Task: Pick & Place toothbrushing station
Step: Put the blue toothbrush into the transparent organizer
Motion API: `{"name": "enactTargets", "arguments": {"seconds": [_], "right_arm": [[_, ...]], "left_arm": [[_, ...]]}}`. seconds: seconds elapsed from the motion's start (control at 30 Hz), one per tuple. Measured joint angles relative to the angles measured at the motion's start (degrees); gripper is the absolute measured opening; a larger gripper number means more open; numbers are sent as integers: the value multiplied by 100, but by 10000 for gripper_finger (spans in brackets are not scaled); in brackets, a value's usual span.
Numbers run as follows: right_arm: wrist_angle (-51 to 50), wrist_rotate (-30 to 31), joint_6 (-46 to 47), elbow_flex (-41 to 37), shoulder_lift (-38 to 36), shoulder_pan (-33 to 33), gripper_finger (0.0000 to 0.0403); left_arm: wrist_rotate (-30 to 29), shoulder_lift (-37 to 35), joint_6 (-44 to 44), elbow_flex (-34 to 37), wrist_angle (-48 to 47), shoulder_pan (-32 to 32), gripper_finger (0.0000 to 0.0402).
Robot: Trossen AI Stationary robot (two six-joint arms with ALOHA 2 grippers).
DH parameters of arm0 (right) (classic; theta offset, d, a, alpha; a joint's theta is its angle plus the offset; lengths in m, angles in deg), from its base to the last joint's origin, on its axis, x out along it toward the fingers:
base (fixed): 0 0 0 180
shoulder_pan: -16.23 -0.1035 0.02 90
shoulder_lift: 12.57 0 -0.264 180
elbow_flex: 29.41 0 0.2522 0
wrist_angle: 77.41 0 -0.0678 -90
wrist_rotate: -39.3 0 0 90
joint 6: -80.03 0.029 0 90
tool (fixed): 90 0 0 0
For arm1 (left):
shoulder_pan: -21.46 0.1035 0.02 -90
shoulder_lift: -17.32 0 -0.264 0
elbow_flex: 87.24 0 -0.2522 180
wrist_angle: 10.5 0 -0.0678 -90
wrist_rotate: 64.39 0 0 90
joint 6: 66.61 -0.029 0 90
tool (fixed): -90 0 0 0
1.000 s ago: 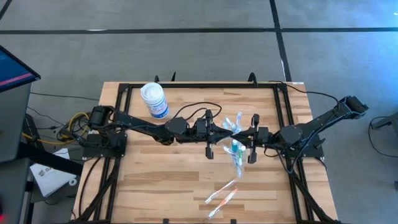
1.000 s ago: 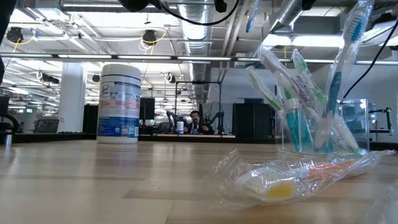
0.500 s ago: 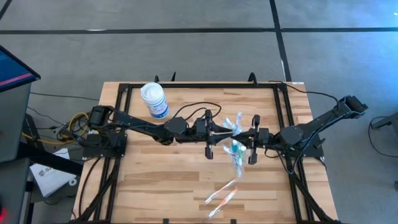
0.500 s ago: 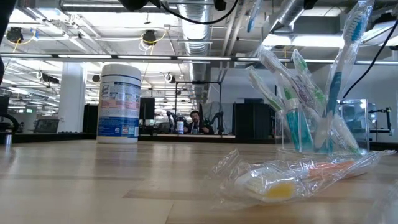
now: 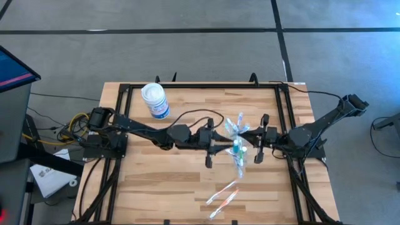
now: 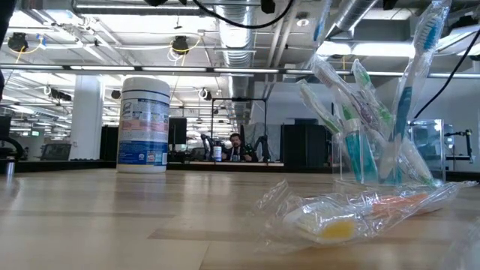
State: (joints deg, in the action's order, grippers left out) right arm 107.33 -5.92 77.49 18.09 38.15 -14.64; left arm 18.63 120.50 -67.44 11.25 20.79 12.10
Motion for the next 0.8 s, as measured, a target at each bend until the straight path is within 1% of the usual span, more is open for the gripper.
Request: {"name": "enactTargets", "arguments": {"seconds": [0.27,0.47,0.67,0.8], "right_arm": [[-815,639,456,0,-350,-209,0],[-987,936,442,0,-688,-292,0],[-1749,1236,968,0,-1020,-287,0],[-2193,1271,1304,0,-1144,-287,0]], "left_arm": [[0,2,-26,0,-507,-290,59],[0,2,-23,0,-1025,-462,54],[0,3,-23,0,-1378,-680,53],[0,4,-23,0,-1501,-832,53]]}}
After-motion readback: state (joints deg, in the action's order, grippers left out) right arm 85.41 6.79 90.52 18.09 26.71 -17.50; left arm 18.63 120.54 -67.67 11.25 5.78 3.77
